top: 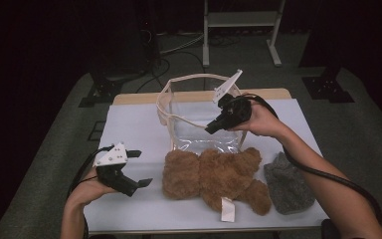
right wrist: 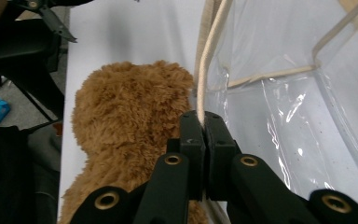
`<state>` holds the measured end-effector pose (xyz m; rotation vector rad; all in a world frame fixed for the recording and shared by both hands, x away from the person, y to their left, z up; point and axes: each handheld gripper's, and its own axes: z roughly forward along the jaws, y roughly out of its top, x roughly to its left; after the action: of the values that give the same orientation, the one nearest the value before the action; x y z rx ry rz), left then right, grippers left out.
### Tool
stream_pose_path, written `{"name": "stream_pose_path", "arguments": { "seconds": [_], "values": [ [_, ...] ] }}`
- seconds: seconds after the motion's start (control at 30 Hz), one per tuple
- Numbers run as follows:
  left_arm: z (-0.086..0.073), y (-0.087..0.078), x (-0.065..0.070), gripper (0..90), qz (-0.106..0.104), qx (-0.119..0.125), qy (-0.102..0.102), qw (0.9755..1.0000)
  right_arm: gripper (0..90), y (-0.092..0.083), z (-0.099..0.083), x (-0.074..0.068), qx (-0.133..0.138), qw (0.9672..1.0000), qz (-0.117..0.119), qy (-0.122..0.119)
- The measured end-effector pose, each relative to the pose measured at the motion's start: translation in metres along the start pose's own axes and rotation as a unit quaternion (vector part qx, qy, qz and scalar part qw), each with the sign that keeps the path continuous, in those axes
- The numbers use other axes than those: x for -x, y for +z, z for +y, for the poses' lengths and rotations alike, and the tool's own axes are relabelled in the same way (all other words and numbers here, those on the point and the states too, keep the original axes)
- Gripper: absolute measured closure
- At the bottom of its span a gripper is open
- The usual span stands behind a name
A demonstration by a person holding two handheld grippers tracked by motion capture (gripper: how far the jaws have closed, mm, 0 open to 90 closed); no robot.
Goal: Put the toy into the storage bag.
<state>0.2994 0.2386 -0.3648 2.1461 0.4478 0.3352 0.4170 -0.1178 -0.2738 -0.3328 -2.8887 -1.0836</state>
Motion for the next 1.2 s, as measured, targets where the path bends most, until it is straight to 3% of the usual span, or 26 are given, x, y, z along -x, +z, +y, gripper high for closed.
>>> {"name": "stream_pose_path", "arguments": {
  "seconds": [0.1, 0.23, 0.4, 0.6, 0.7, 0.93, 1.2],
  "values": [
    [0.0, 0.0, 0.0, 3.0, 0.0, 0.0, 0.002, 1.0, 86.9, 0.002, 0.001, -0.005, 0.0, 1.0, 0.005, -0.003],
    [-0.001, 0.0, 0.0, 3.0, -0.001, -0.001, 0.001, 1.0, 85.0, 0.001, -0.001, -0.003, 0.004, 1.0, -0.007, 0.002],
    [-0.001, 0.0, 0.0, 3.0, 0.0, -0.002, 0.003, 1.0, 63.4, -0.006, -0.004, -0.001, 0.028, 0.9995, -0.004, 0.014],
    [-0.001, 0.002, 0.0, 3.0, -0.001, -0.003, 0.002, 1.0, 44.7, -0.026, -0.004, -0.009, 0.066, 0.9978, -0.01, 0.002],
    [-0.001, 0.002, 0.0, 3.0, 0.001, -0.003, 0.001, 1.0, 39.4, -0.036, -0.003, -0.017, 0.085, 0.9963, -0.006, -0.006],
    [-0.005, 0.0, -0.002, 3.0, 0.006, -0.005, -0.002, 1.0, 34.4, -0.043, -0.001, -0.047, 0.088, 0.9951, 0.002, -0.044],
    [-0.007, -0.002, -0.003, 3.0, 0.009, 0.0, -0.007, 0.9999, 32.1, -0.021, -0.012, -0.074, 0.07, 0.9945, 0.027, -0.073]
  ]
}}
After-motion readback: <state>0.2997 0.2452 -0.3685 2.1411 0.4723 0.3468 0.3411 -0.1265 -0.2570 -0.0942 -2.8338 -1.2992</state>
